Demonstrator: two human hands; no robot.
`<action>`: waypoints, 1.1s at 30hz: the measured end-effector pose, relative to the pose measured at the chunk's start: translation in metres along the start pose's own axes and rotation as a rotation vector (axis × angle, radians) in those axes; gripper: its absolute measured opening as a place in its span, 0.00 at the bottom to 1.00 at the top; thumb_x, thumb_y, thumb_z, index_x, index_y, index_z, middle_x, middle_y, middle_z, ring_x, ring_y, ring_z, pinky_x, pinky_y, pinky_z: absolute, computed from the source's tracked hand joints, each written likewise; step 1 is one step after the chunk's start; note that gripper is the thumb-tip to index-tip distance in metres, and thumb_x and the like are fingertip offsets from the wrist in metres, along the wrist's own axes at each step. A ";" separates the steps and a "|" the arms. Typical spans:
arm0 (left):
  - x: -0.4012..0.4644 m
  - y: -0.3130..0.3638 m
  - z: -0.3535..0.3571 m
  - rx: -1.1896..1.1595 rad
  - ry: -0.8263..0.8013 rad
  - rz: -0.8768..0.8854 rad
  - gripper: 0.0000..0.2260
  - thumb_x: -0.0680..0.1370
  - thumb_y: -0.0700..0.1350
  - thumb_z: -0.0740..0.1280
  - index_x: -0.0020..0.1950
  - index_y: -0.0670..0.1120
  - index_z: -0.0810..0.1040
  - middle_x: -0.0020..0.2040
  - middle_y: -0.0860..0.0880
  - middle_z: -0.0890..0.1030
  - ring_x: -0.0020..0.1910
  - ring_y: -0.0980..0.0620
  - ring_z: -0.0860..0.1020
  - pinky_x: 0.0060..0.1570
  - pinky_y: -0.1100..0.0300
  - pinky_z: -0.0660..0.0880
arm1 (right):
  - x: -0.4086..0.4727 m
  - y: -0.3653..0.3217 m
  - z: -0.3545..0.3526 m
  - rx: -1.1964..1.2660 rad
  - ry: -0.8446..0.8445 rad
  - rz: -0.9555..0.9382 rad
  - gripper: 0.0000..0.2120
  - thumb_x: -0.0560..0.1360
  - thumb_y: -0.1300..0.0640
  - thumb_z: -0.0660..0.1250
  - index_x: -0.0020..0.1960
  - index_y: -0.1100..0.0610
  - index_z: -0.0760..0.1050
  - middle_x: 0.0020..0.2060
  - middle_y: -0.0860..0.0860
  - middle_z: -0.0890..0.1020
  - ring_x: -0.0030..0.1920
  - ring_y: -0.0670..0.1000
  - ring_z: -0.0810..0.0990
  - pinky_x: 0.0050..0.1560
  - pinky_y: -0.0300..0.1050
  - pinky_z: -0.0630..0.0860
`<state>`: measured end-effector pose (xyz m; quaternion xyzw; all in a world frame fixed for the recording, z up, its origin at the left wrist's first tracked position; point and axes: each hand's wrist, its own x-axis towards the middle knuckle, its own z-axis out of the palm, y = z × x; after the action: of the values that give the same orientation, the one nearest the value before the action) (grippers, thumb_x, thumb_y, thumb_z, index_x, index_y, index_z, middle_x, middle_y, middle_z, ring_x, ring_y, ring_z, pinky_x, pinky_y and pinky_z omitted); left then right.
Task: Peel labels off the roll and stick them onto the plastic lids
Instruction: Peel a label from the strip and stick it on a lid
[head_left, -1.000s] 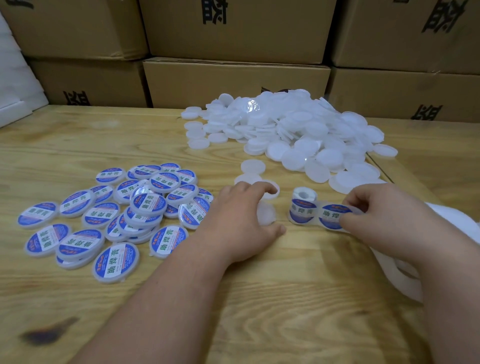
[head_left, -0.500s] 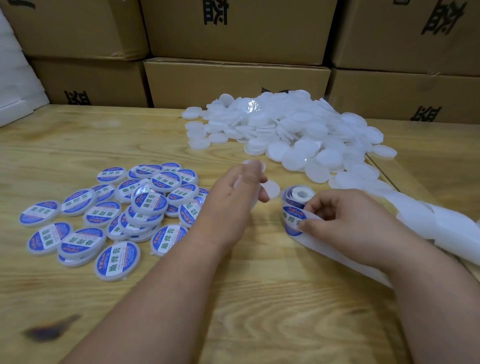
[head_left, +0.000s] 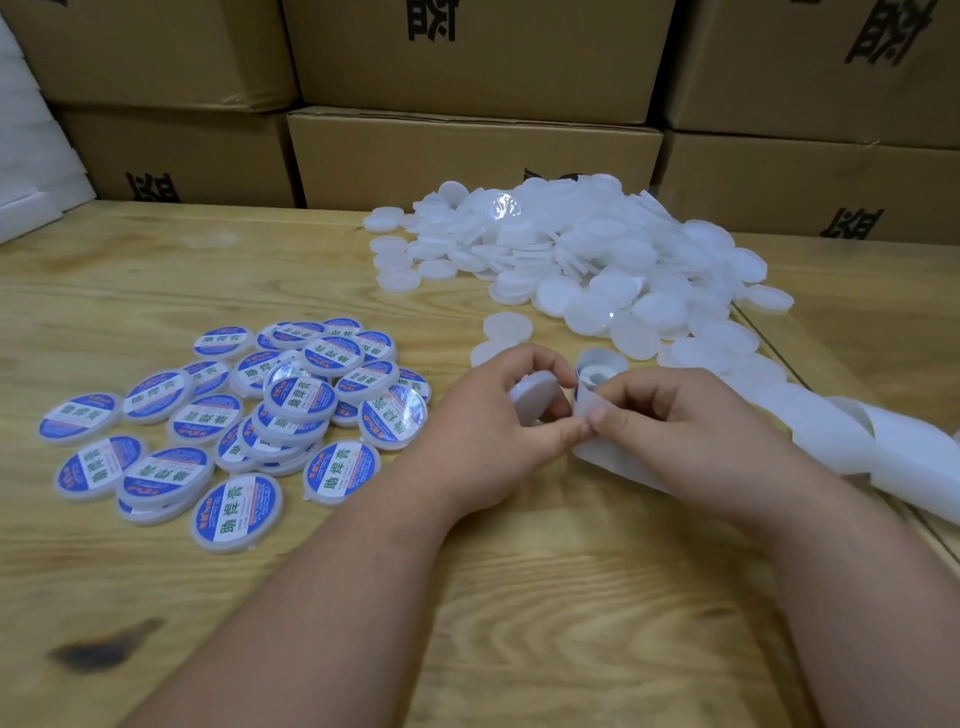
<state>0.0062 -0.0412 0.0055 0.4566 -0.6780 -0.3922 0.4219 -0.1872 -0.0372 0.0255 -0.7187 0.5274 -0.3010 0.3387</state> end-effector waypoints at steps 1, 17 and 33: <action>0.000 0.000 -0.001 -0.012 -0.002 -0.007 0.12 0.72 0.53 0.78 0.49 0.60 0.77 0.40 0.60 0.82 0.38 0.62 0.77 0.39 0.62 0.77 | 0.000 0.000 0.000 -0.001 0.002 -0.005 0.07 0.79 0.48 0.68 0.47 0.44 0.85 0.44 0.48 0.86 0.49 0.53 0.83 0.50 0.55 0.80; 0.002 -0.004 -0.006 -0.032 0.052 0.002 0.10 0.75 0.46 0.74 0.49 0.61 0.78 0.48 0.61 0.83 0.49 0.61 0.79 0.48 0.66 0.76 | 0.000 0.001 -0.002 -0.003 -0.003 -0.012 0.13 0.78 0.56 0.68 0.48 0.39 0.85 0.47 0.49 0.87 0.50 0.52 0.83 0.51 0.53 0.80; 0.000 -0.001 -0.005 -0.073 -0.003 0.024 0.12 0.75 0.44 0.75 0.49 0.61 0.79 0.43 0.55 0.84 0.39 0.61 0.77 0.39 0.61 0.78 | 0.001 0.001 0.002 -0.008 0.004 -0.023 0.06 0.78 0.52 0.70 0.45 0.44 0.85 0.40 0.45 0.86 0.44 0.48 0.83 0.45 0.46 0.77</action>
<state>0.0109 -0.0427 0.0060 0.4324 -0.6693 -0.4122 0.4418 -0.1859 -0.0380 0.0231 -0.7255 0.5211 -0.3042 0.3310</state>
